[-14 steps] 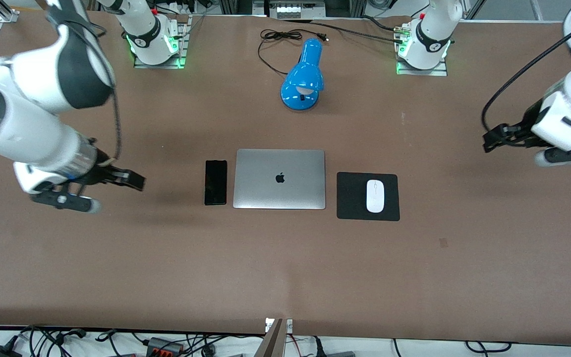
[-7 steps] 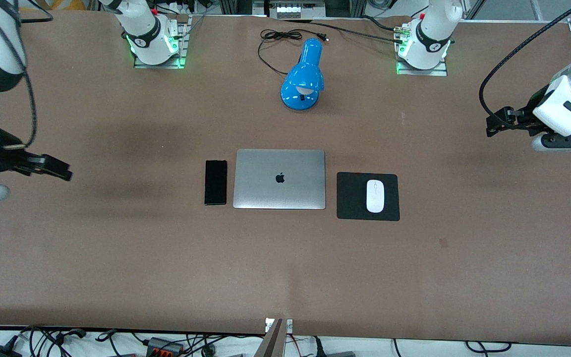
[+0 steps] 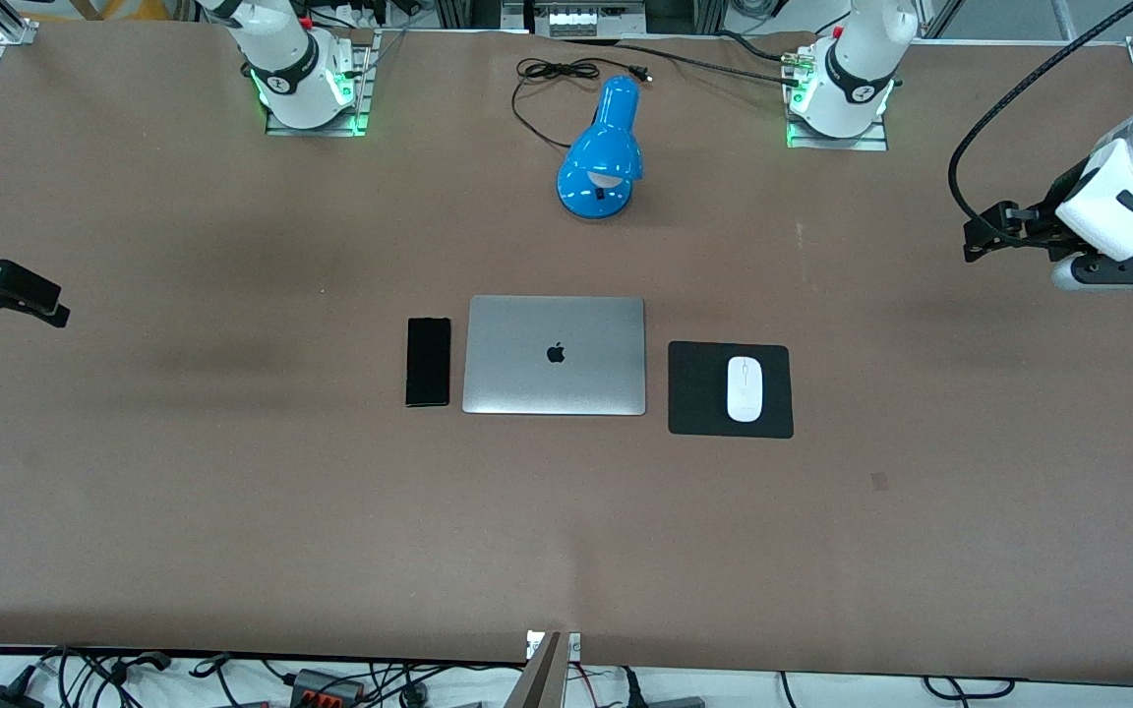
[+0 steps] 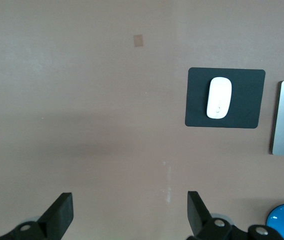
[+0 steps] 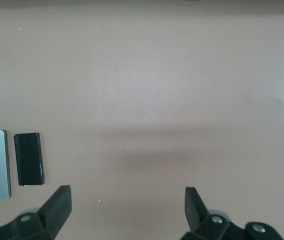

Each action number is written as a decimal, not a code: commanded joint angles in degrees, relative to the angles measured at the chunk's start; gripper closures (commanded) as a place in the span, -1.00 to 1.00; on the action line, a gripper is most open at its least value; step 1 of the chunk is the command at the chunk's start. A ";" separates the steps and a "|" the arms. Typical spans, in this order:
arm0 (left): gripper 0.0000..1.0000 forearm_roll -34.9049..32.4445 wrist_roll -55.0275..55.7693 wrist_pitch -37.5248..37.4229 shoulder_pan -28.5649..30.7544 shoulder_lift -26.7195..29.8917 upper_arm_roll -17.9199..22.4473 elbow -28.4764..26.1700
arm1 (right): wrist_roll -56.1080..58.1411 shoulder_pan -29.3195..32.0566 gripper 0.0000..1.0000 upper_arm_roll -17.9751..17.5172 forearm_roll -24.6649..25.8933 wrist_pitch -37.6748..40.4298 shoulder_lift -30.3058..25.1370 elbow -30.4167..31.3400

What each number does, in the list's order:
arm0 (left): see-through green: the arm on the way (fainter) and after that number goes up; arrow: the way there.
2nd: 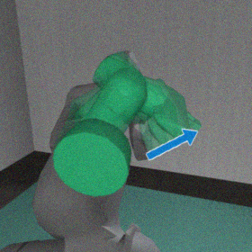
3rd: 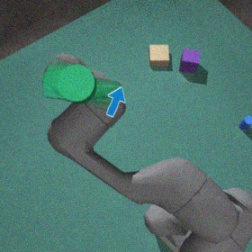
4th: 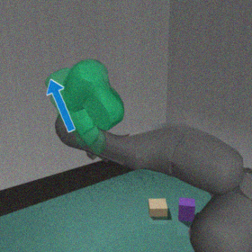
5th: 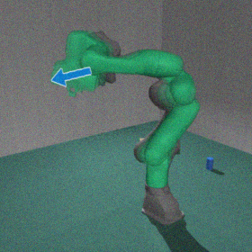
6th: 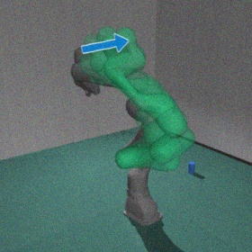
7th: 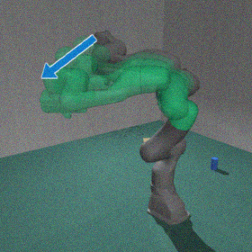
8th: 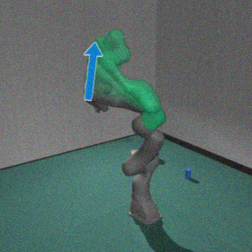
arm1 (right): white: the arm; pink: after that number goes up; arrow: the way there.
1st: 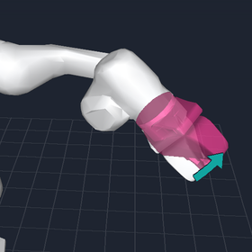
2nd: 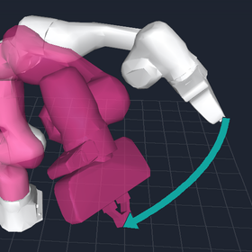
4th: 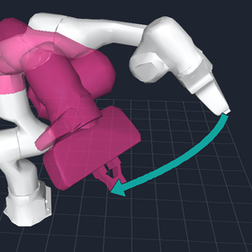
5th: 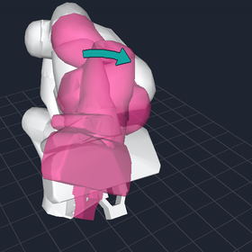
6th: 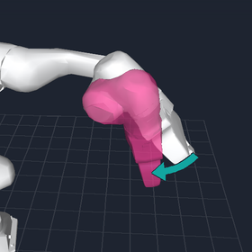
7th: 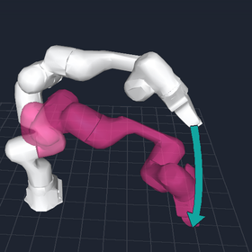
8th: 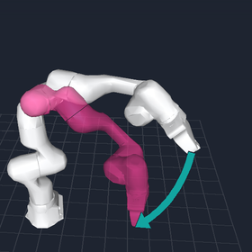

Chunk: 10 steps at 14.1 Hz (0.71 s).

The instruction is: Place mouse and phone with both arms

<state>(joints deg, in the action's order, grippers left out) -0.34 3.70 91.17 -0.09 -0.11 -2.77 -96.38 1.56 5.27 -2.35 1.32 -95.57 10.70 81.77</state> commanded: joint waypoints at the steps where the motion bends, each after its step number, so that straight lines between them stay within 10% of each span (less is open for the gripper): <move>1: -1.00 1.75 -1.33 -0.47 0.00 1.17 0.31 -0.83 | 1.16 0.61 -1.00 -0.38 0.18 -2.32 -4.09 6.71; 10: -1.00 2.54 -1.50 -0.56 0.35 1.08 0.84 -0.91 | 1.86 0.70 -1.00 -0.38 0.27 -10.31 -11.13 20.16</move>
<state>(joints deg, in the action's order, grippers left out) 0.55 3.69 91.09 0.05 -0.11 -2.35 -96.40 2.24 5.32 -2.31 1.33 -102.49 2.97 96.87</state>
